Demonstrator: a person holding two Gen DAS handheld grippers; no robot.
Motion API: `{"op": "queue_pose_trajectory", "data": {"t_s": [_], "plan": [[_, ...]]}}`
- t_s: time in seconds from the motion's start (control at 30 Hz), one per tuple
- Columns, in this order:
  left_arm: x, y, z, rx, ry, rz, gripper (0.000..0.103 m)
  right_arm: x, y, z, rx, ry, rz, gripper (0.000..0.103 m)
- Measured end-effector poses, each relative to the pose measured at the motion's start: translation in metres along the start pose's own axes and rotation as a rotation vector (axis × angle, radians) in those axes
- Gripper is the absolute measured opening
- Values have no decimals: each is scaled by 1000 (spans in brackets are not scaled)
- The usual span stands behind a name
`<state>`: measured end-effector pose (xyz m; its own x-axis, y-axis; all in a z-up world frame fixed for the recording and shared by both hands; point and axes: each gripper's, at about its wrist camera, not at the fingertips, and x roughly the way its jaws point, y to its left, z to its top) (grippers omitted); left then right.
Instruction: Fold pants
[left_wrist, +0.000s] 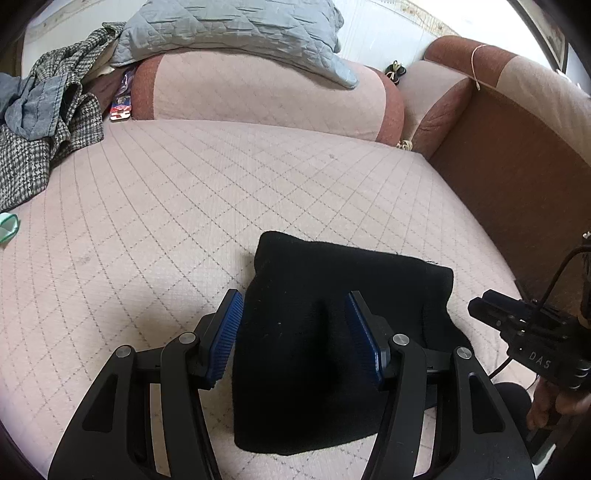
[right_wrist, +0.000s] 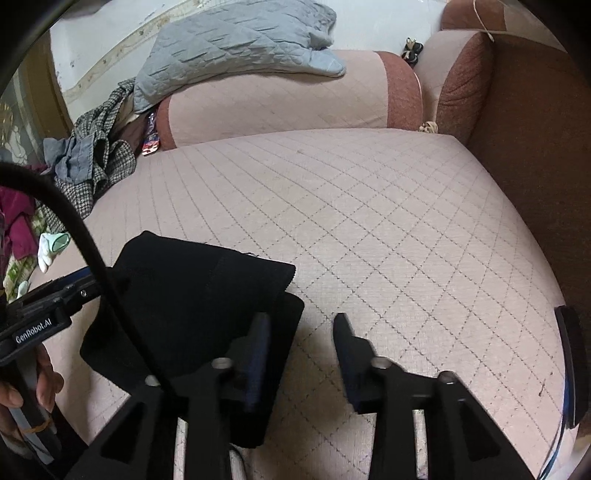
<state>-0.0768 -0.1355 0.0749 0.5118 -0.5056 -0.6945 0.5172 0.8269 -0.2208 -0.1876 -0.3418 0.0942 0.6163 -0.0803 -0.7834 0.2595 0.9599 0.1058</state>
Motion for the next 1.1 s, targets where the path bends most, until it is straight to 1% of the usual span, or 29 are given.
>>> {"op": "queue_pose_trajectory", "data": {"t_s": [0.33, 0.5, 0.53, 0.6, 0.63, 0.8, 0.97, 1.1], "plan": [[-5, 6, -1, -15, 9, -11, 58, -6, 5, 3, -24, -14, -17, 36], [-4, 6, -1, -11, 14, -15, 58, -8, 4, 1, -15, -14, -13, 36], [-3, 7, -1, -9, 15, -17, 58, -8, 2, 1, -14, -13, -10, 37], [-2, 8, -1, -9, 20, -20, 58, -7, -1, 0, 3, -10, -1, 42], [-1, 10, -2, -11, 26, -24, 58, -6, -4, -1, 17, -8, 6, 46], [6, 17, -4, -33, 63, -48, 58, 3, -15, -8, 109, 25, 82, 47], [14, 23, -5, -39, 85, -71, 58, 16, -18, -13, 143, 59, 111, 48], [18, 27, -5, -44, 91, -94, 58, 25, -24, -18, 190, 78, 173, 49]]}}
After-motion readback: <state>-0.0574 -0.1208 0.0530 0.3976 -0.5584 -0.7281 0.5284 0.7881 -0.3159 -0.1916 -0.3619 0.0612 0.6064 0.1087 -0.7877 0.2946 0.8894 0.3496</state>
